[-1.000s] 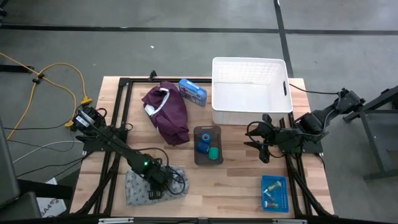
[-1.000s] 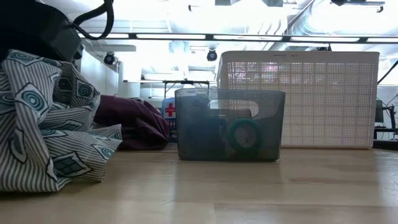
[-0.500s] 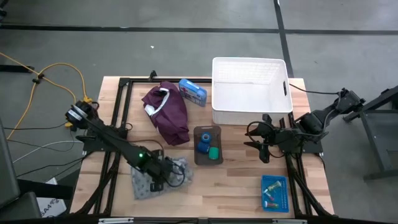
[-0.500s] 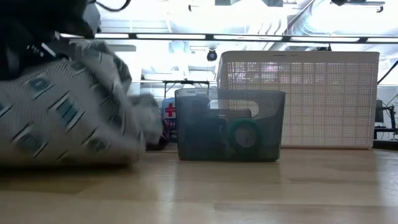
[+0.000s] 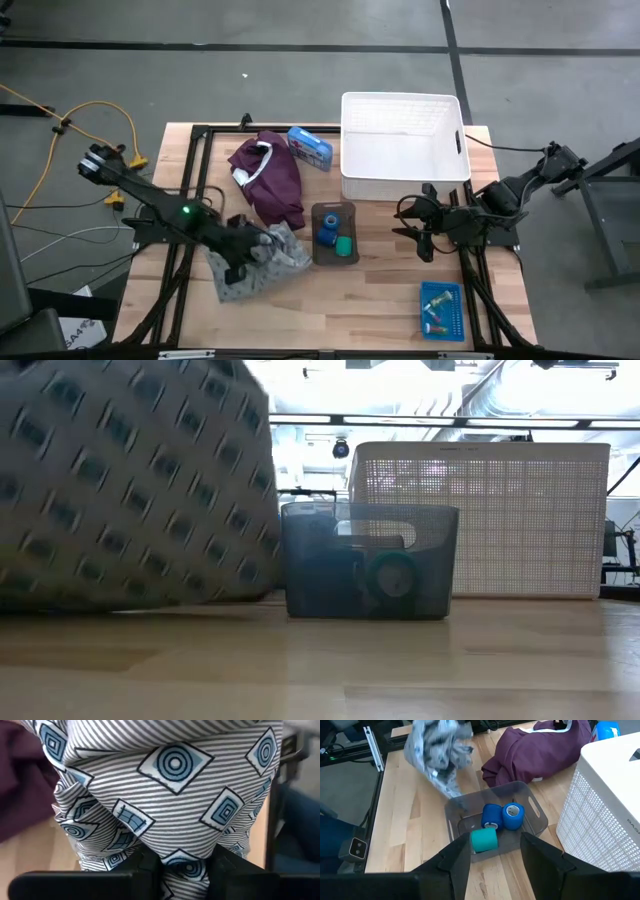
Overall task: Pick & Place Medicine items
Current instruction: Put the blue patient gown into the white laundry bin
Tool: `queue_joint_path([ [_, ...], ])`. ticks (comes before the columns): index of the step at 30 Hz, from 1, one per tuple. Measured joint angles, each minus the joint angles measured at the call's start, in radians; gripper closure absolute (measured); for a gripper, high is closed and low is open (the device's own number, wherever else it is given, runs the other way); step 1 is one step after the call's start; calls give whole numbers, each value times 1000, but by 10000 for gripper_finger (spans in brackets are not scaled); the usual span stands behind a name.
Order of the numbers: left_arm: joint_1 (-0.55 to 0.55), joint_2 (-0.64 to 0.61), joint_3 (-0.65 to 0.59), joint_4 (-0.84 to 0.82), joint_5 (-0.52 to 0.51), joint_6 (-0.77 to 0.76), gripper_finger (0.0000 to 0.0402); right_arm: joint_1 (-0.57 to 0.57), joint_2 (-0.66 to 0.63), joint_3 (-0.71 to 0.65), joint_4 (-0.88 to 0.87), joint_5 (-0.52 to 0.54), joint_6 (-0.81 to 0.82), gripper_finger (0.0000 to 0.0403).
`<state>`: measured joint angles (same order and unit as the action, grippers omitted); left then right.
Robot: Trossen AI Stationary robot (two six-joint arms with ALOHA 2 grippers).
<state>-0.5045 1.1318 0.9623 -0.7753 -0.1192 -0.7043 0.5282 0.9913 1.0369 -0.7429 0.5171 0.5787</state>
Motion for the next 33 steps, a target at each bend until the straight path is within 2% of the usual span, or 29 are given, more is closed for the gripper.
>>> queue_joint_path([
  [8,6,-158,1,-28,-52,0,319,0,0,0,0,0,0,243],
  [17,44,-244,2,-81,-72,-29,319,0,0,0,0,0,0,243],
  [24,127,-274,2,-62,-72,-55,319,0,0,0,0,0,0,243],
  [33,295,-291,3,75,-69,-29,319,0,0,0,0,0,0,243],
])
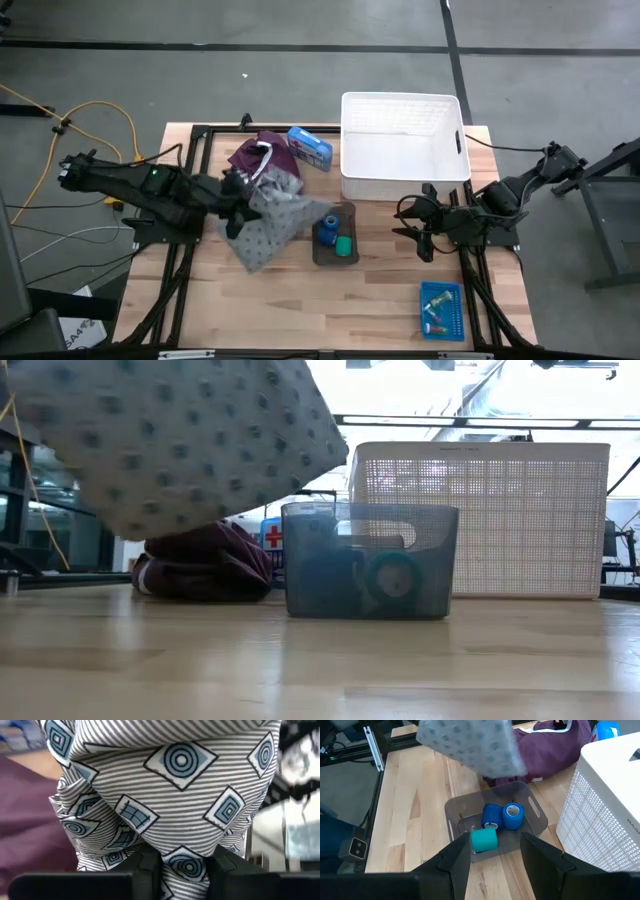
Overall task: Pick & Place Medicine items
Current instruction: Put the blue patient gown into the white laundry bin
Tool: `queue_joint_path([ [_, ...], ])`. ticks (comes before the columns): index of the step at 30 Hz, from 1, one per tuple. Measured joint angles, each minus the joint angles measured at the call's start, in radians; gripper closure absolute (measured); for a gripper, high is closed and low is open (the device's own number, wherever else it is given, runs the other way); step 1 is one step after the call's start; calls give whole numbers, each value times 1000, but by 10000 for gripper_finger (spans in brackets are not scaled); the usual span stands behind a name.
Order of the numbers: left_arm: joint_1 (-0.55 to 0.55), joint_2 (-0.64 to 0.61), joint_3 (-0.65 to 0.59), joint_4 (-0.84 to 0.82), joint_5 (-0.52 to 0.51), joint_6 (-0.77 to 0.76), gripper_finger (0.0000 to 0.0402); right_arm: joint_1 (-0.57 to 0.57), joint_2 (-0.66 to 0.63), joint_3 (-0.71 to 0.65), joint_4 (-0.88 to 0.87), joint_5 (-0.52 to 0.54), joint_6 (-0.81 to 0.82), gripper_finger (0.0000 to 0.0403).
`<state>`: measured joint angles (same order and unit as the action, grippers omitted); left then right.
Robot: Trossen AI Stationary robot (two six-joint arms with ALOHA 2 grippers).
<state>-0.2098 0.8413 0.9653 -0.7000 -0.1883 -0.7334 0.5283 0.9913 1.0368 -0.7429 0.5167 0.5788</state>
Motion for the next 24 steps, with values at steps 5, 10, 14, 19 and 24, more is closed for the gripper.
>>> queue_joint_path([
  [5,138,0,1,34,0,0,319,0,0,0,0,0,0,243],
  [10,268,7,1,34,10,4,319,0,0,0,0,0,0,243],
  [14,366,36,1,47,17,28,319,0,0,0,0,0,0,243],
  [19,449,113,1,160,58,87,319,0,0,0,0,0,0,243],
  [24,496,230,1,331,160,136,319,0,0,0,0,0,0,243],
])
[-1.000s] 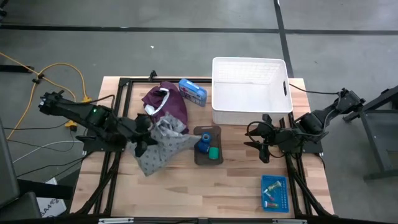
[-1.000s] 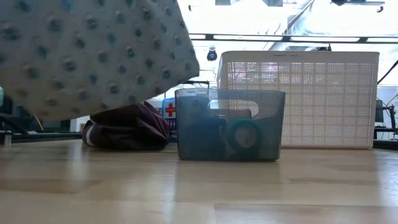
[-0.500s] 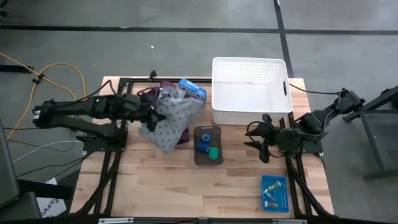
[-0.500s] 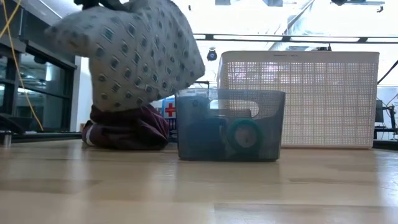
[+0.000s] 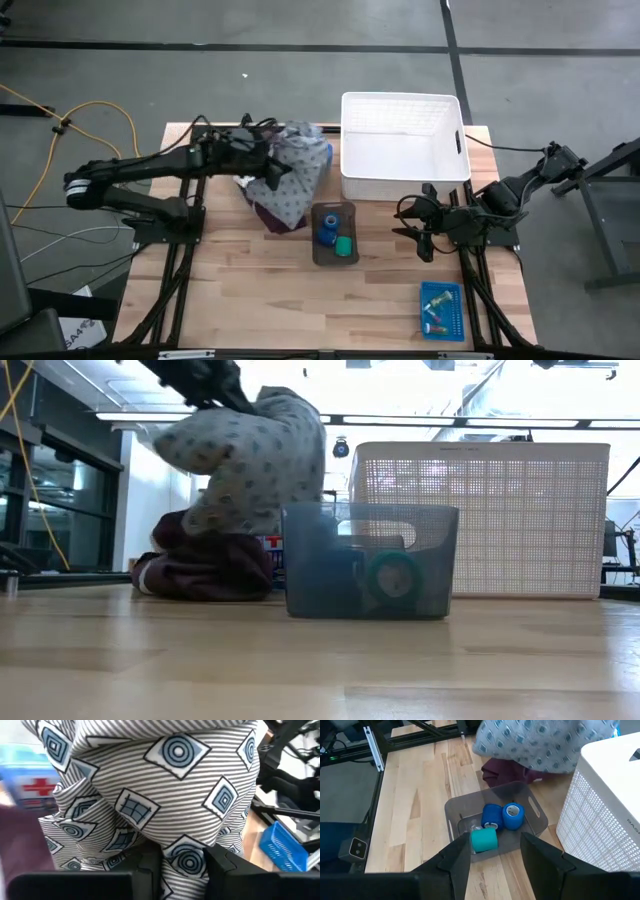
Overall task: Pick & Place Medicine items
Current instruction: Put the blue patient gown into the white laundry bin
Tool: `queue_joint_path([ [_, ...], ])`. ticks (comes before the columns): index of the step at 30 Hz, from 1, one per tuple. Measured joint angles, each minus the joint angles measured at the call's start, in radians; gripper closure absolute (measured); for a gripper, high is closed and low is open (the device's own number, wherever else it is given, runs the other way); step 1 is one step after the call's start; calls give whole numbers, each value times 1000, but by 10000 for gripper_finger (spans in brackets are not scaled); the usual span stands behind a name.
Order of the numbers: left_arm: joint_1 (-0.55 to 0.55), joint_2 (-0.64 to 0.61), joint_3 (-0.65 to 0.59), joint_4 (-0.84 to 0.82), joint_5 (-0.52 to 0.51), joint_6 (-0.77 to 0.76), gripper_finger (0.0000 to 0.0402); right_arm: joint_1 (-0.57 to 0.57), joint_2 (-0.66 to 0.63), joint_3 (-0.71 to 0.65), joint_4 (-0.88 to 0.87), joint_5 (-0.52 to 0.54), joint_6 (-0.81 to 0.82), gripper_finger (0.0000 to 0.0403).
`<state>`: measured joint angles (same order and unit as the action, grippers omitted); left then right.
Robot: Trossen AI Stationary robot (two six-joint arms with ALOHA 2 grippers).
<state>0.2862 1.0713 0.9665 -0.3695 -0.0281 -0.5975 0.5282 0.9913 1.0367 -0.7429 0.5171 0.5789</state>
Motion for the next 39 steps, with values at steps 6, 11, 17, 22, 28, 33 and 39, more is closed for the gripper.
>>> queue_joint_path([
  [6,46,140,0,212,120,19,319,0,0,0,0,0,0,243],
  [11,75,219,55,351,194,30,319,0,0,0,0,0,0,243],
  [17,100,312,228,289,194,61,319,0,0,0,0,0,0,243],
  [22,119,403,404,142,194,111,319,0,0,0,0,0,0,243],
  [28,139,523,558,80,187,175,319,0,0,0,0,0,0,243],
  [33,148,625,664,82,191,236,319,0,0,0,0,0,0,243],
  [39,144,714,759,91,185,298,319,0,0,0,0,0,0,243],
])
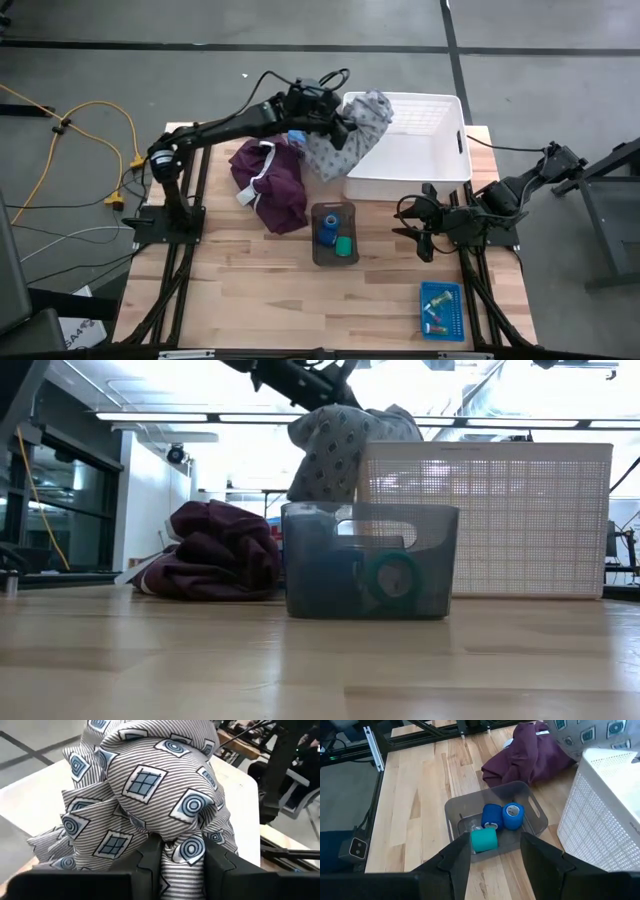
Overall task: Pick & Place Medicine items
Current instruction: Put the blue patient gown into the white laundry bin
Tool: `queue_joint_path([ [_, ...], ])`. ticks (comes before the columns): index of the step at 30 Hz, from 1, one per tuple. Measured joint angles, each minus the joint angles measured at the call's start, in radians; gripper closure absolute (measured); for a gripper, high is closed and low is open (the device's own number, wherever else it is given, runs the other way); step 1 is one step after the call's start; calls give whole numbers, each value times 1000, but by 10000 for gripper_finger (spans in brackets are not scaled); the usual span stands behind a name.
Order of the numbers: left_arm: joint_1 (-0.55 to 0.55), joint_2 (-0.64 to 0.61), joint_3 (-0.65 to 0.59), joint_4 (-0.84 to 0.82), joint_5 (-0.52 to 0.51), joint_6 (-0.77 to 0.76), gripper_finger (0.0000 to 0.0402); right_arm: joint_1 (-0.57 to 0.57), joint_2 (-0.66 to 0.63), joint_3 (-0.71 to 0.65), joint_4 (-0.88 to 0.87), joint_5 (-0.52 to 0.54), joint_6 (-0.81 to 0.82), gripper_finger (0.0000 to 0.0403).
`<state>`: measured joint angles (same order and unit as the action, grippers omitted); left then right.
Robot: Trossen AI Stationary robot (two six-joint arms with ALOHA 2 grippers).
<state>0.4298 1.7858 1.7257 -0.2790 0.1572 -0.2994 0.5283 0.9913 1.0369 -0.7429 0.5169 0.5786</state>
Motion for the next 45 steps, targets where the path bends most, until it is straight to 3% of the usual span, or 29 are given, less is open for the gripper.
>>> queue_joint_path([
  [6,-8,31,22,61,-10,37,319,0,0,0,0,0,0,243],
  [15,-61,31,23,172,-163,163,319,0,0,0,0,0,0,243],
  [22,-94,48,25,319,-188,272,319,0,0,0,0,0,0,243],
  [27,-92,129,25,398,-189,239,319,0,0,0,0,0,0,243],
  [34,-70,219,39,509,-103,167,319,0,0,0,0,0,0,243],
  [45,-78,257,41,699,11,134,319,0,0,0,0,0,0,243],
])
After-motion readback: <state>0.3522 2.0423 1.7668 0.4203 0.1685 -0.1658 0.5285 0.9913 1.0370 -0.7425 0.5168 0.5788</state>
